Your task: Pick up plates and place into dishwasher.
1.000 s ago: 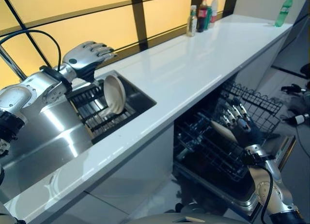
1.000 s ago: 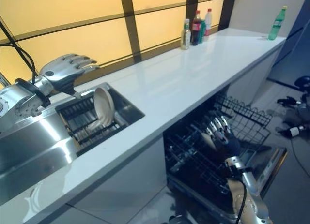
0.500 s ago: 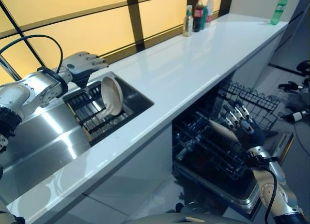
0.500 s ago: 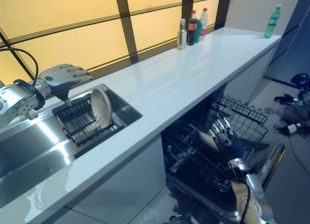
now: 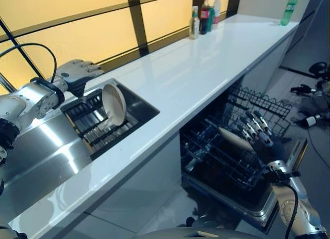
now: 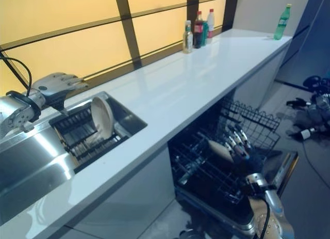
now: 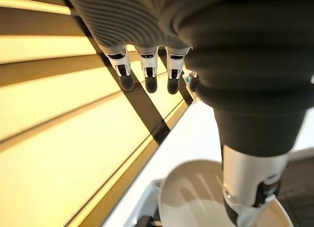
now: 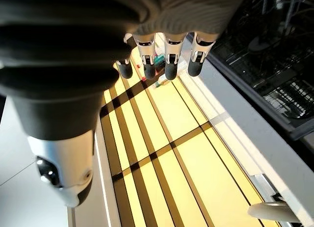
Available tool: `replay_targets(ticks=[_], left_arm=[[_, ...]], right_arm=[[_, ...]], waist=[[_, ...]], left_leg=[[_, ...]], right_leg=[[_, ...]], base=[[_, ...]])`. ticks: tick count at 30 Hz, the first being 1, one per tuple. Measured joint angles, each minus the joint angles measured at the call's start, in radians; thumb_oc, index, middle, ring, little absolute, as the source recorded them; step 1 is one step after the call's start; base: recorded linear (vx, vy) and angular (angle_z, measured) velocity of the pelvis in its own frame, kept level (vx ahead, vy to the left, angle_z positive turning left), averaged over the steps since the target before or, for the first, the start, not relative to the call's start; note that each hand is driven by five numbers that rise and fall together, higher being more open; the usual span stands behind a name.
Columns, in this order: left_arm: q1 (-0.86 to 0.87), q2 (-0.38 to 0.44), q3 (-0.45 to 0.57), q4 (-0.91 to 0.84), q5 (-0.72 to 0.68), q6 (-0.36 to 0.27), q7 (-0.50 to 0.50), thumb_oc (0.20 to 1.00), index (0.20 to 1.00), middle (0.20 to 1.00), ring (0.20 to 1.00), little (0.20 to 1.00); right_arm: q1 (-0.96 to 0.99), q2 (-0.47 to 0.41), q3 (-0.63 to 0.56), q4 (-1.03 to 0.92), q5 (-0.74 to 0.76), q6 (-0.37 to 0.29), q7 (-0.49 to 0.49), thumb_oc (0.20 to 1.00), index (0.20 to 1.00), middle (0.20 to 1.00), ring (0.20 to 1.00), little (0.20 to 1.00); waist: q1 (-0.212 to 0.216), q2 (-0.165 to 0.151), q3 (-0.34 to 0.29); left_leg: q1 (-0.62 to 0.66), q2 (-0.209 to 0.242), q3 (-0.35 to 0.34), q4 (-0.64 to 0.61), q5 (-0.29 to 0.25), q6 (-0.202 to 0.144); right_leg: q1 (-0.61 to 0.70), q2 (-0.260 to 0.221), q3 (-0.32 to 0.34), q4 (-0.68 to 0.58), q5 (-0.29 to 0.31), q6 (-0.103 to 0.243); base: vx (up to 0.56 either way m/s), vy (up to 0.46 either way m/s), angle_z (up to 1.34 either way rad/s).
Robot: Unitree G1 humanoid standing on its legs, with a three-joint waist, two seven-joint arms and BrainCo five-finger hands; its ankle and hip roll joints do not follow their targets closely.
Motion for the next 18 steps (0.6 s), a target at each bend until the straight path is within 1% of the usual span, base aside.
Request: replay_targets(ticks=[3, 6, 8, 12, 15, 18], left_arm=[[0.063, -0.039, 0.005, 0.003, 0.019, 0.008, 0.018, 1.0, 1.0, 1.0, 1.0, 1.0], [0.116, -0.082, 0.037, 0.016, 0.035, 0.013, 0.038, 1.0, 1.0, 1.0, 1.0, 1.0], [0.121, -0.101, 0.039, 0.041, 0.036, 0.013, 0.053, 1.0, 1.0, 1.0, 1.0, 1.0], [0.122, -0.11, 0.039, 0.103, 0.068, 0.016, 0.108, 1.0, 1.0, 1.0, 1.0, 1.0], [0.122, -0.11, 0.039, 0.107, 0.074, 0.021, 0.161, 1.0, 1.0, 1.0, 1.0, 1.0], [0.122, -0.11, 0.039, 0.104, 0.075, 0.031, 0.211, 1.0, 1.0, 1.0, 1.0, 1.0]], right_arm=[[0.016, -0.003, -0.018, 0.0, 0.001, 0.01, 0.014, 1.0, 1.0, 1.0, 1.0, 1.0], [0.016, -0.019, -0.02, 0.0, 0.017, 0.015, 0.031, 1.0, 1.0, 1.0, 1.0, 1.0], [0.016, -0.03, -0.02, -0.001, 0.018, 0.015, 0.034, 1.0, 1.0, 1.0, 1.0, 1.0], [0.015, -0.037, -0.02, -0.004, 0.018, 0.017, 0.041, 1.0, 1.0, 1.0, 1.0, 1.0], [0.015, -0.041, -0.02, -0.003, 0.018, 0.017, 0.055, 1.0, 1.0, 1.0, 1.0, 1.0], [0.016, -0.044, -0.021, -0.002, 0.019, 0.017, 0.07, 1.0, 1.0, 1.0, 1.0, 1.0]], waist=[[-0.002, 0.001, 0.001], [-0.004, 0.004, 0.003], [-0.008, 0.009, 0.006], [-0.03, 0.027, 0.028], [-0.033, 0.042, 0.051], [-0.034, 0.049, 0.064]], left_leg=[[0.0, 0.001, 0.001, 0.0, -0.001, -0.001], [-0.001, 0.002, 0.001, 0.0, -0.001, -0.001], [-0.009, 0.002, 0.001, 0.0, -0.001, -0.001], [-0.017, 0.002, 0.003, 0.0, 0.001, -0.001], [-0.019, 0.001, 0.01, 0.0, 0.001, -0.001], [-0.029, 0.002, 0.015, 0.001, 0.001, -0.002]], right_leg=[[-0.003, 0.001, 0.001, 0.001, -0.001, -0.002], [-0.005, 0.002, 0.002, 0.001, -0.002, -0.003], [-0.015, 0.002, 0.002, 0.002, -0.002, -0.003], [-0.022, 0.003, 0.003, 0.009, -0.003, -0.004], [-0.027, 0.002, 0.008, 0.011, -0.003, -0.003], [-0.042, 0.004, 0.008, 0.017, -0.003, -0.003]], base=[[0.02, -0.002, -0.01], [0.01, 0.0, 0.0], [0.0, 0.0, 0.0], [-0.01, 0.061, -0.01], [-0.01, 0.043, -0.06], [0.0, 0.019, -0.03]])
